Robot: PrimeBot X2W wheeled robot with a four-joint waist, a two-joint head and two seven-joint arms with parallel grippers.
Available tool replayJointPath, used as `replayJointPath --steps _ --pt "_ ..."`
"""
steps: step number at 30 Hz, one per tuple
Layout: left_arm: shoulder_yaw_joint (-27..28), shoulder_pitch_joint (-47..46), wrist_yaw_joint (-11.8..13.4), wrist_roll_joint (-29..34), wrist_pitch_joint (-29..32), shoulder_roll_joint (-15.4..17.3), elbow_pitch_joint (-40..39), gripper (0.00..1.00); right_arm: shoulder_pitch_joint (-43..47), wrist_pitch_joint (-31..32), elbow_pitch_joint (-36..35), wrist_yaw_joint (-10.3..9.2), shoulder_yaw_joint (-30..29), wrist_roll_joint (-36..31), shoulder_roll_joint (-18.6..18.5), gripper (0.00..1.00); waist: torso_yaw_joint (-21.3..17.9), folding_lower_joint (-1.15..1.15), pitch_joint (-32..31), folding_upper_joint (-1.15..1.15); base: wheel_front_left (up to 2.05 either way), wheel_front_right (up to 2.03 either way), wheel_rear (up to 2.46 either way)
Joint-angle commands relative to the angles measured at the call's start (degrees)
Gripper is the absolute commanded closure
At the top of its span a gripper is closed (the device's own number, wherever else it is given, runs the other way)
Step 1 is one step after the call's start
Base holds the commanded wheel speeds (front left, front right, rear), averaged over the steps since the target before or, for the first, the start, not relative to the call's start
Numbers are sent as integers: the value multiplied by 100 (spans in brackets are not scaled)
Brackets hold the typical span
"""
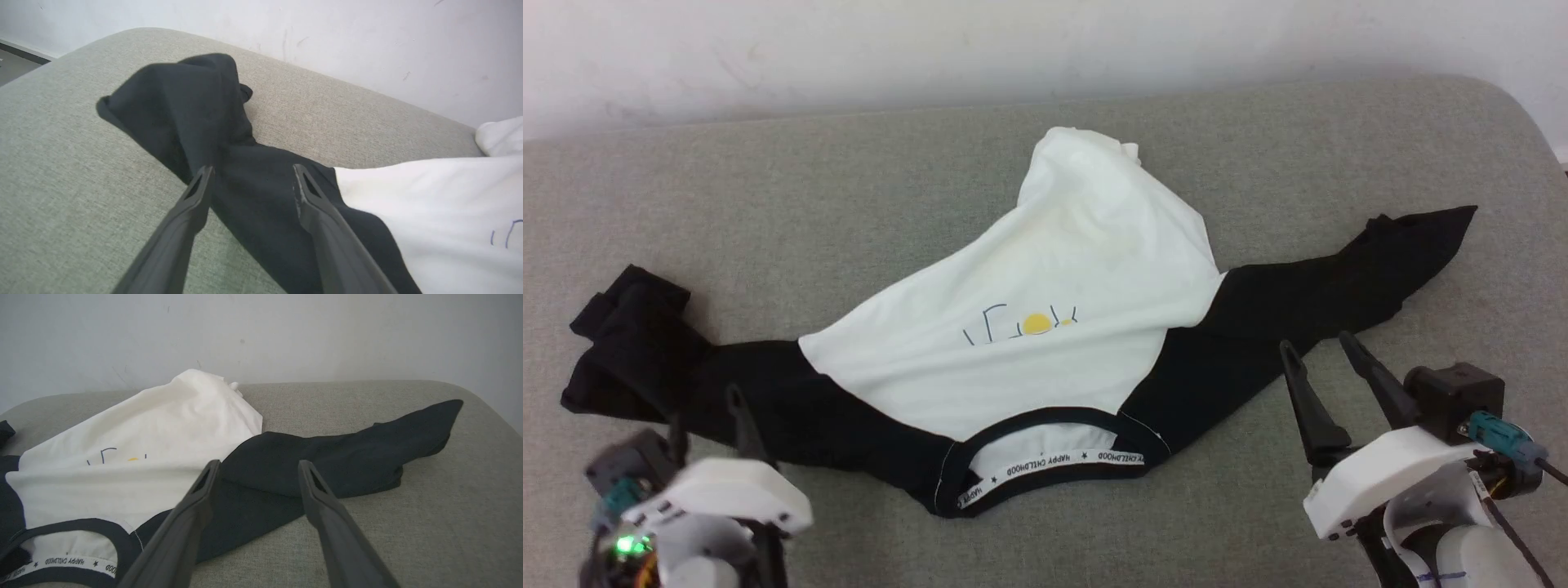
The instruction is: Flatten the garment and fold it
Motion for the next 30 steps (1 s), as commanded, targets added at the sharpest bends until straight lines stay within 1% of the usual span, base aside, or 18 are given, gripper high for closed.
replayJointPath --steps 1,5,8,12,15,19,23,26,27,28,30 --pt "-64 169 -45 -19 -78 -85 -101 0 56 18 -14 -11 -5 -21 17 0 12 -1 -19 0 0 0 0" --pt "-345 460 -126 -37 56 -258 -383 0 79 46 -39 -11 6 -30 17 0 50 -1 -37 0 0 0 0" --pt "-581 580 -169 -57 453 -278 -495 0 87 65 -46 -11 15 -43 17 0 90 -1 -46 0 0 0 0" --pt "-747 554 -183 -84 1012 -165 -442 0 83 84 -44 -11 83 -35 17 0 102 -1 -53 0 0 0 0" --pt "-779 415 -181 -97 1285 -63 -315 0 74 90 -55 -11 133 -23 17 0 80 -1 -34 0 0 0 0" --pt "-778 237 -42 -106 1750 62 4 0 71 109 -72 -11 194 -27 17 0 2 -1 5 0 0 0 0" --pt "-687 32 -98 -319 1951 53 140 0 66 123 -85 -11 181 -36 17 0 -66 -1 64 0 0 0 0" --pt "-690 -29 -124 -358 2064 95 226 0 61 128 -98 -11 183 -37 17 0 -98 -1 90 0 0 0 0" --pt "-693 -53 -141 -374 2109 117 258 69 60 130 -102 -11 180 -36 17 0 -111 -1 100 0 0 0 0" --pt "-697 -69 -160 -367 2123 154 276 100 61 138 -99 -11 176 -35 17 0 -124 -1 108 0 0 0 0" --pt "-674 -74 -187 -393 2096 177 275 100 68 188 -66 -11 166 -17 17 0 -142 -1 114 0 0 0 0"
